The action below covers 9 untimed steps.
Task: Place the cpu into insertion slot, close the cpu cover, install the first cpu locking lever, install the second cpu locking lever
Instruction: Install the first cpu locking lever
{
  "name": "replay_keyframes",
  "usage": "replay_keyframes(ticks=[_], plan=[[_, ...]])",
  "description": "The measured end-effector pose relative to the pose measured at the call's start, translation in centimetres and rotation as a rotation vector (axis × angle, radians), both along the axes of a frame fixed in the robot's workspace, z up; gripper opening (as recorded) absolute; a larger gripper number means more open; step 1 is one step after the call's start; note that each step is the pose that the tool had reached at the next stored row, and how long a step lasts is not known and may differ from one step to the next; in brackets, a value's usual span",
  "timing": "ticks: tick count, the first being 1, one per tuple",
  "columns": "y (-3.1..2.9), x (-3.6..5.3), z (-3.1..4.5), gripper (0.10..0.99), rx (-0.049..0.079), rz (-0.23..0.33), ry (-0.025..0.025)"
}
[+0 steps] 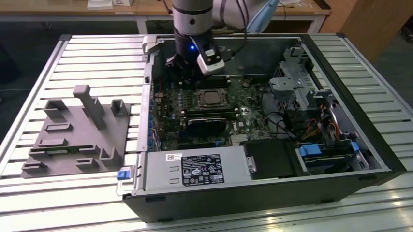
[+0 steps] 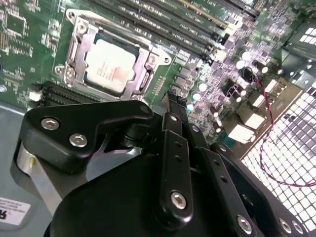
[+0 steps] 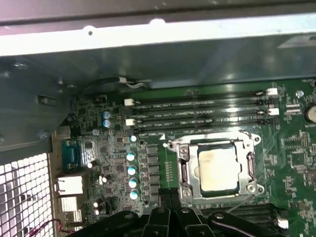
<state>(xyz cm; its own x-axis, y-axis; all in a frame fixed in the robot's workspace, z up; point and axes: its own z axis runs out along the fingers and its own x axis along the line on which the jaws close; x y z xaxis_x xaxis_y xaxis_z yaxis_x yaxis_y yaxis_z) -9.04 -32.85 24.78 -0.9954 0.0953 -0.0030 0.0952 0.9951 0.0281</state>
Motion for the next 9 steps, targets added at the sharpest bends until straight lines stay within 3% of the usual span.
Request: replay_keyframes(ticks=[5,9], plan=[[-0.01,-0.67,-0.06,0.106,0.046,0.005,-0.0002],[-0.02,-1.08,-0.07,0.106,0.109,0.006,-0.0005]])
